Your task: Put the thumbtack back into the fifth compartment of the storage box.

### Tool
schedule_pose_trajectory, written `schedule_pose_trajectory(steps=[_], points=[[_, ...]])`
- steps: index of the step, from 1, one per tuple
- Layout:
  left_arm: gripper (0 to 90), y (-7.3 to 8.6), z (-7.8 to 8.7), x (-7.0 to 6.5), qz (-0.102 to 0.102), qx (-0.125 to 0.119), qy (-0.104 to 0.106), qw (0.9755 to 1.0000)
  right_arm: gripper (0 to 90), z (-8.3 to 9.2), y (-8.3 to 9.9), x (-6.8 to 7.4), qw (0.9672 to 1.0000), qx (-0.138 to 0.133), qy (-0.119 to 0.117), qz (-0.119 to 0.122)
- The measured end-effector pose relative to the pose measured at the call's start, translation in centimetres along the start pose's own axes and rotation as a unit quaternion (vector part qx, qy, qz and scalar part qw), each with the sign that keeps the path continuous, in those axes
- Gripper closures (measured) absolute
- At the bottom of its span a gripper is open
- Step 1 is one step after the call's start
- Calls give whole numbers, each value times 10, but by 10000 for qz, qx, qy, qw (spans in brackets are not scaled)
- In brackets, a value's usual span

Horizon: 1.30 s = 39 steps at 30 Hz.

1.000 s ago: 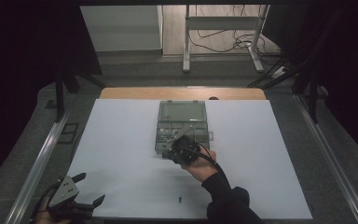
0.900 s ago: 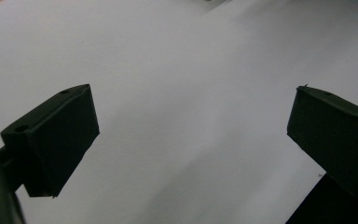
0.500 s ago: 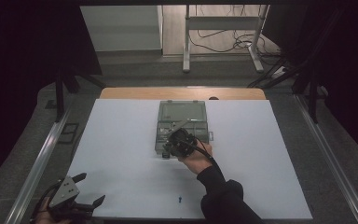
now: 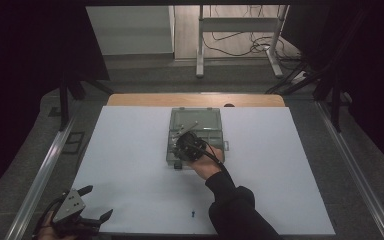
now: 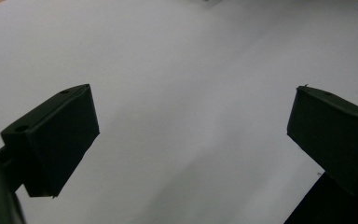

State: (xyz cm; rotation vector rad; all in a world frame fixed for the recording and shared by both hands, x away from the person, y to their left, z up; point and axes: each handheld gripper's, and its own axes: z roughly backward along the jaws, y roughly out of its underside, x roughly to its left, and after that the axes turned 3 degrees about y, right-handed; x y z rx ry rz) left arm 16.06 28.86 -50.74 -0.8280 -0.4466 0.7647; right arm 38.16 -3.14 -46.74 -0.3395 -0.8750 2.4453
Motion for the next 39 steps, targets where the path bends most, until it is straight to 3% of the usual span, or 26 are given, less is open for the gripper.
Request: schedule_pose_trajectory(steps=[7,17,27,39], points=[[24,0,0,0,3,-10,7,10000,827,-9,0,-5,9999,17,84,-99],[24,0,0,-1,-4,-14,14,10000,818,-20,-5,-5,9999,86,135,-43],[24,0,-1,-1,-48,8,9,10000,686,-16,-7,0,9998,80,143,58],[24,-1,-1,-2,-83,40,5,10000,431,-3,-1,14,9993,198,166,279]])
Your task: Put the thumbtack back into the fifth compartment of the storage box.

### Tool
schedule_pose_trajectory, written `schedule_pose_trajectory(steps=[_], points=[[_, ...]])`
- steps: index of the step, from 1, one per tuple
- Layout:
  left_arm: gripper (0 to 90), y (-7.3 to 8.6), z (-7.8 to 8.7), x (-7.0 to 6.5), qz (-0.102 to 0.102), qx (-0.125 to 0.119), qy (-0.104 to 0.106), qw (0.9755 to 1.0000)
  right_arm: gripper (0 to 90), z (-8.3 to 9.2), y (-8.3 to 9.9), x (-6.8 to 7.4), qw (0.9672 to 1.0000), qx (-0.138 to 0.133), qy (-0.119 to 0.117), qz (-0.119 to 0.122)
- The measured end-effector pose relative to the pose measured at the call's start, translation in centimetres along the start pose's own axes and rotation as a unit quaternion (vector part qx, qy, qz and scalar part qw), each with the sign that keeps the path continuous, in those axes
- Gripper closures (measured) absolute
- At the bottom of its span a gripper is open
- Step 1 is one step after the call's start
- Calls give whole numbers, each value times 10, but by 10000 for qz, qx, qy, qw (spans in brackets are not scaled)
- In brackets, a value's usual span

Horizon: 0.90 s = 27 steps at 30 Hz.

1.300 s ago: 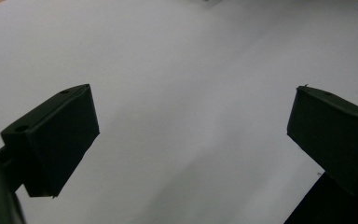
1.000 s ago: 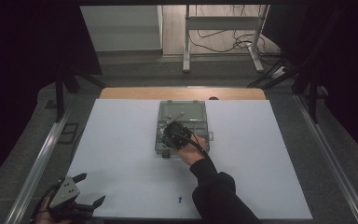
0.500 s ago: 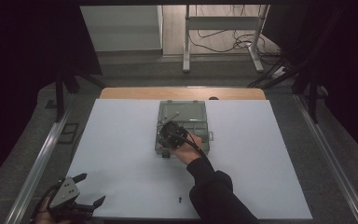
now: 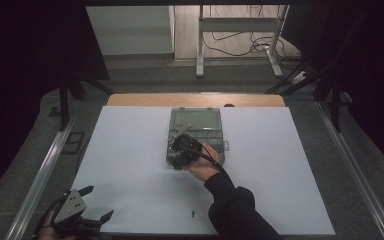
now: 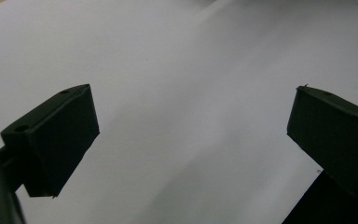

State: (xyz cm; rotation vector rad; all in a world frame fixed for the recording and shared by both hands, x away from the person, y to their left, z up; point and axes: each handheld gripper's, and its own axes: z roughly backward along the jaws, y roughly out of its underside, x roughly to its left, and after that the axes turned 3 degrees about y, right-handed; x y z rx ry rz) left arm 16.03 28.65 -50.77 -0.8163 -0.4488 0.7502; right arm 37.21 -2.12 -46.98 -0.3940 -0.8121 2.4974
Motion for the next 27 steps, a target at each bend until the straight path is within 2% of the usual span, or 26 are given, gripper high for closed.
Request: schedule_pose_trajectory(steps=[4,9,18,23,27], points=[[24,0,0,0,-16,15,-2,10000,363,3,3,4,10000,59,-62,44],[24,0,0,-1,-35,18,2,10000,332,8,7,6,9997,143,-201,87],[24,0,0,-1,-62,44,3,10000,234,14,16,12,9995,139,-172,221],[24,-1,0,-1,-70,48,1,10000,166,18,22,12,9996,120,-198,157],[24,-1,0,-1,-76,43,-1,10000,110,19,27,14,9994,156,-199,231]])
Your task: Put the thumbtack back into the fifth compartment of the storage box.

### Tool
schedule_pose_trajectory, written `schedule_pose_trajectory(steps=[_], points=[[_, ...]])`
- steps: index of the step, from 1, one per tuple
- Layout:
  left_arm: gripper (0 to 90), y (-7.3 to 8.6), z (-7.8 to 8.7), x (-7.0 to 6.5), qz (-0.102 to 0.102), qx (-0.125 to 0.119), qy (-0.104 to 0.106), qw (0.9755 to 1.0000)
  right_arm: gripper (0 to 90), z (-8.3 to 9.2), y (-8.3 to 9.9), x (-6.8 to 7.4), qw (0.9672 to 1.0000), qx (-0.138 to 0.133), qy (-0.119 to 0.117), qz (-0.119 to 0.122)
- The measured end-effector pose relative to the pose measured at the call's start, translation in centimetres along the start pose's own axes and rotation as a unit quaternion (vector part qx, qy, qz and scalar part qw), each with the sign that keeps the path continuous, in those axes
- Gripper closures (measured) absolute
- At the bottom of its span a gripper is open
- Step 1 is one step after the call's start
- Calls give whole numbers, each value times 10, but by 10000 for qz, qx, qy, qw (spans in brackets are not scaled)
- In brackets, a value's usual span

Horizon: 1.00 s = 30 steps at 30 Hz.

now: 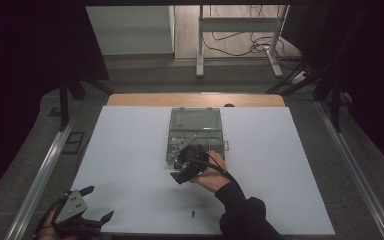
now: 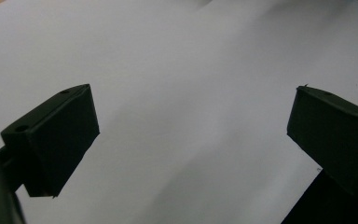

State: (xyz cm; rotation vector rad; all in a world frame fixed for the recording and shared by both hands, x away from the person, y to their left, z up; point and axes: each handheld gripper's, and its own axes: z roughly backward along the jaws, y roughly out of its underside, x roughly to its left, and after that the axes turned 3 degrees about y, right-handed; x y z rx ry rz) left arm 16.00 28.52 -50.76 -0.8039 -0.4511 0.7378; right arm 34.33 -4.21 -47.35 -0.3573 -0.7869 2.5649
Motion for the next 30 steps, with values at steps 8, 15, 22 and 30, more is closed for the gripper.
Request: schedule_pose_trajectory(steps=[8,15,22,30], points=[[24,0,0,-1,-43,9,9,10000,28,4,8,5,10000,86,38,22],[24,-1,-1,-2,-130,50,6,9999,3,11,18,10,9997,235,9,34],[24,-1,0,-2,-151,48,22,9999,6,17,28,17,9991,413,33,-10],[24,0,0,-1,-120,25,45,9999,56,23,43,27,9979,637,-52,-37]])
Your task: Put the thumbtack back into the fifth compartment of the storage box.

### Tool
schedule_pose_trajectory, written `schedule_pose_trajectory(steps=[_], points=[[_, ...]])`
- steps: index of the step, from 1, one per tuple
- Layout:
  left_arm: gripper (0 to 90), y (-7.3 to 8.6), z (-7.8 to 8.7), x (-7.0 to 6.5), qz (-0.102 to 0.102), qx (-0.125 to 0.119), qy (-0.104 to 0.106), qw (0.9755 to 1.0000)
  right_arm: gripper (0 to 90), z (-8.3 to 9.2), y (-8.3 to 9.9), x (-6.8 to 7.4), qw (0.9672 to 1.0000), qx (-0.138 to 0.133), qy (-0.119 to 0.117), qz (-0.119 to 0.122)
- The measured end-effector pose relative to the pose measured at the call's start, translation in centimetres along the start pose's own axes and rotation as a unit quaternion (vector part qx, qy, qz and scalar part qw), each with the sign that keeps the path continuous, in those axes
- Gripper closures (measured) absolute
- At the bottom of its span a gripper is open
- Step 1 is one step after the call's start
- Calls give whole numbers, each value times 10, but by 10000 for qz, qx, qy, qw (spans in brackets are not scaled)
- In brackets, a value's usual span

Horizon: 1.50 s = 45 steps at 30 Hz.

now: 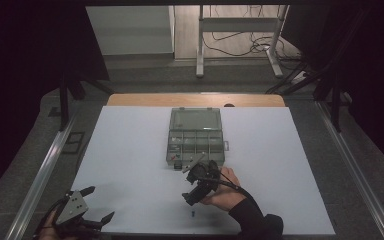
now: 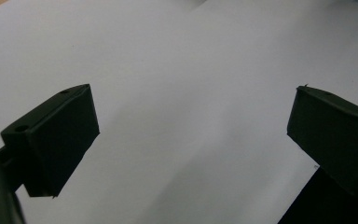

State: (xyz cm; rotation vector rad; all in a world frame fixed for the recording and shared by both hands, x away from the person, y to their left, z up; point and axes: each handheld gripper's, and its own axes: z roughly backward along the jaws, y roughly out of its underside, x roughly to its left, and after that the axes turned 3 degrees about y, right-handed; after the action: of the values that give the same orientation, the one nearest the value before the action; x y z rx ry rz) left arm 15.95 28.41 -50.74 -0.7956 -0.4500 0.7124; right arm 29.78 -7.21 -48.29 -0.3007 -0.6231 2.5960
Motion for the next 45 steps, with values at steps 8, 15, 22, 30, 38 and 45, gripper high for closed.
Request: schedule_pose_trajectory(steps=[8,15,22,30,38,45], points=[[24,0,0,0,3,-2,11,10000,197,0,14,14,9995,90,-245,196],[24,0,0,0,-6,-2,19,10000,400,2,24,24,9974,100,-615,348],[24,0,0,0,-21,4,20,10000,517,-2,31,33,9947,235,-811,583],[24,0,0,0,-34,8,23,10000,592,-6,36,35,9935,274,-810,752],[24,0,-1,-1,-63,20,24,10000,667,-6,36,39,9930,245,-725,904],[24,0,-1,-1,-80,33,23,10000,693,-6,36,38,9930,258,-750,872]])
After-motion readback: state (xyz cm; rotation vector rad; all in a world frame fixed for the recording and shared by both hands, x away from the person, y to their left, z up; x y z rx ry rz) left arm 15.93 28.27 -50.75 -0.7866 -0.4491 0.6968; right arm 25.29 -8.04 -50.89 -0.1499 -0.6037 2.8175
